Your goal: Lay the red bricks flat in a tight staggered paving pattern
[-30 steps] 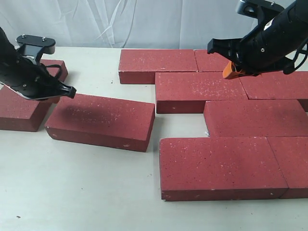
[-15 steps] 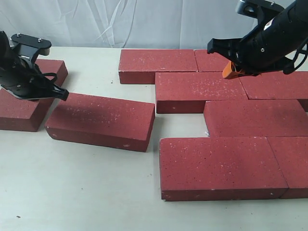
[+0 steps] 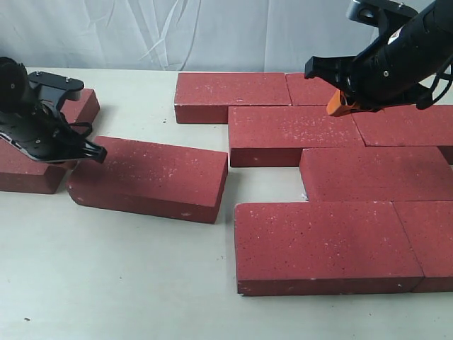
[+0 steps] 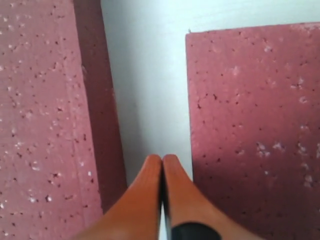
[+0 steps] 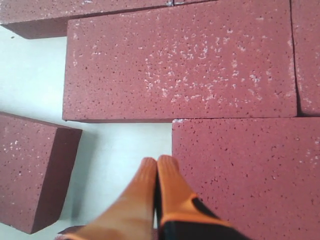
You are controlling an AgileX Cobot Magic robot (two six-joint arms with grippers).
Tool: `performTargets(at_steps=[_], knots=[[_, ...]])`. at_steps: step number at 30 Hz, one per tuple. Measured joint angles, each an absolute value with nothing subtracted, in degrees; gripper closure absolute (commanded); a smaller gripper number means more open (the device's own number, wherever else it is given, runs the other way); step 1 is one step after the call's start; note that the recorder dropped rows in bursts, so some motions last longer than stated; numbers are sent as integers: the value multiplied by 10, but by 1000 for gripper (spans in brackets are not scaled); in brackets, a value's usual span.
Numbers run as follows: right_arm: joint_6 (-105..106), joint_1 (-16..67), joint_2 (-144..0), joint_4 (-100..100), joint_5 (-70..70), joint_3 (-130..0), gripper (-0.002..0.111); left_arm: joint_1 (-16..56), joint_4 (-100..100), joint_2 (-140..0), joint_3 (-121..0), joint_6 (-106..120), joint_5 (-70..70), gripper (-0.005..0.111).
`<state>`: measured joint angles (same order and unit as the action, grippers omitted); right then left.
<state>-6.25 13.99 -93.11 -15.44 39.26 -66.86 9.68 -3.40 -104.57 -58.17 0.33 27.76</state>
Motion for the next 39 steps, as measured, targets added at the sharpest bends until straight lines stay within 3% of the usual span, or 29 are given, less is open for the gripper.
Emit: performTargets(at_steps=[39], knots=[[-62, 140, -931, -156, 393, -669, 109, 97, 98, -1053, -582, 67, 385, 107]])
